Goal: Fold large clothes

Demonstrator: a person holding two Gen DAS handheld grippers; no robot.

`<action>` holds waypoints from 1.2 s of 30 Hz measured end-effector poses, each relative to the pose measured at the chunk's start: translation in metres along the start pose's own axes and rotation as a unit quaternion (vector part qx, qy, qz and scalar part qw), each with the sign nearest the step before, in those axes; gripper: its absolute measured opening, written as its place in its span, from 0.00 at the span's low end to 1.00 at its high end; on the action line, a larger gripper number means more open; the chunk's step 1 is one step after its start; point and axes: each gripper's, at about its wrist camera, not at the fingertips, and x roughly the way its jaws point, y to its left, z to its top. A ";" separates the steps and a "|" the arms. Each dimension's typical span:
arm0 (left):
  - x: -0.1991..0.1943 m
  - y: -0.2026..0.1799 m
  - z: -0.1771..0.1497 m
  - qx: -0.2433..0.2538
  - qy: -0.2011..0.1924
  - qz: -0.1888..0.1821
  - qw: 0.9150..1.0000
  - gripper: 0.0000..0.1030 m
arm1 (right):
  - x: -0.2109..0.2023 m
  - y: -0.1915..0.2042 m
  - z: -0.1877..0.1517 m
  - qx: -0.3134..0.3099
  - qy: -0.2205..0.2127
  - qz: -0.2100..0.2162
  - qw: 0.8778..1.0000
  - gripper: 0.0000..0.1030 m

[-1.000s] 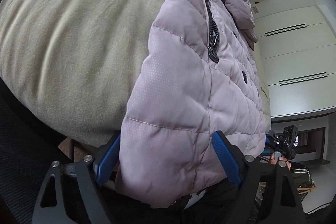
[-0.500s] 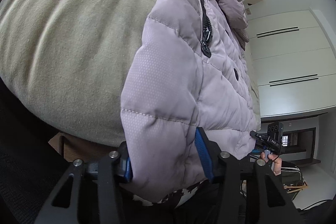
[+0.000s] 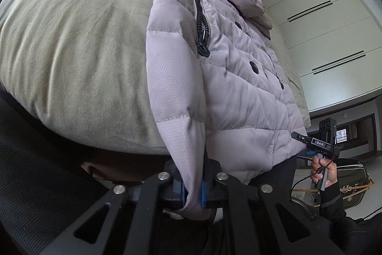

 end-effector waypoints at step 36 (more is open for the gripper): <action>-0.079 -0.020 0.290 -0.089 -0.271 -0.302 0.910 0.08 | -0.132 0.089 0.291 0.013 -0.313 0.108 0.944 0.06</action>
